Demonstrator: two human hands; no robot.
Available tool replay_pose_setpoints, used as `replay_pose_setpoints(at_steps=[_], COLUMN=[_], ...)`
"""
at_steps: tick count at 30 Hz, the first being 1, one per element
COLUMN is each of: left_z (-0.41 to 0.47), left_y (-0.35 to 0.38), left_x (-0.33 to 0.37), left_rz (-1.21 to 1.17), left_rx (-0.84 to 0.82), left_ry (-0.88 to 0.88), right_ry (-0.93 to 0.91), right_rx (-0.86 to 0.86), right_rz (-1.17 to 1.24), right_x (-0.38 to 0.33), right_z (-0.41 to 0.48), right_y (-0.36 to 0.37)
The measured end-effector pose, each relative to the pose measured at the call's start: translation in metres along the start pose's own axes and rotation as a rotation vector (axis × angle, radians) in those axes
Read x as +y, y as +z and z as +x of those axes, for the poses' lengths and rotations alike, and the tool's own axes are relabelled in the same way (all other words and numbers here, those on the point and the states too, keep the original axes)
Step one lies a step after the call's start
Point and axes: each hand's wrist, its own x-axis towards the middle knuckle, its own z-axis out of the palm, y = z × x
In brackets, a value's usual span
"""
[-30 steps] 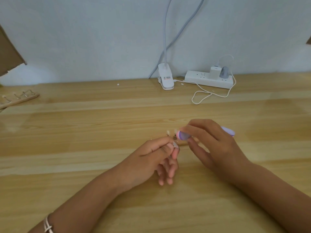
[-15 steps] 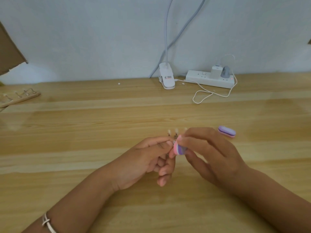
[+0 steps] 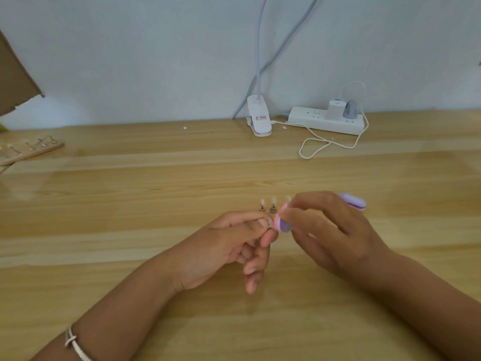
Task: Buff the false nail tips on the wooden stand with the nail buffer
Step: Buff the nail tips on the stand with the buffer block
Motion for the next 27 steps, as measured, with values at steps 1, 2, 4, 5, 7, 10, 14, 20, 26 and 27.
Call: replay_pose_setpoints(at_steps=[1, 2, 4, 5, 7, 10, 14, 20, 26, 27], left_z=[0.000, 0.000, 0.000, 0.000, 0.000, -0.001, 0.002, 0.007, 0.007, 0.007], left_y=[0.000, 0.000, 0.001, 0.001, 0.000, 0.000, 0.002, 0.001, 0.002, 0.002], left_x=[0.000, 0.000, 0.000, -0.001, -0.002, 0.001, 0.000, -0.006, -0.010, -0.012], left_rz=[-0.010, -0.016, -0.004, 0.004, 0.000, -0.008, 0.013, 0.157, 0.235, 0.260], left_rx=[-0.009, -0.013, -0.008, -0.003, -0.001, -0.013, 0.103, 0.356, 0.461, 0.485], left_ry=[0.004, 0.005, 0.000, -0.007, -0.018, 0.001, 0.043, 0.111, 0.165, 0.171], right_ry=[0.032, 0.052, 0.032, 0.002, -0.051, 0.005, 0.154, 0.173, 0.171, 0.182], right_rx=[0.010, 0.029, 0.068, 0.072, 0.046, 0.026, 0.057, 0.018, -0.060, -0.061], right_rz=[-0.010, -0.009, 0.011, 0.030, 0.058, -0.009, 0.040, 0.092, 0.020, 0.015], right_x=[0.003, 0.003, -0.001, -0.004, -0.008, 0.001, 0.009, 0.002, 0.000, 0.002], right_z=[0.000, 0.000, -0.001, -0.002, -0.003, -0.004, -0.005, -0.005, -0.002, -0.002], right_y=[-0.001, -0.001, 0.001, 0.002, 0.005, 0.004, 0.003, 0.007, 0.007, 0.006])
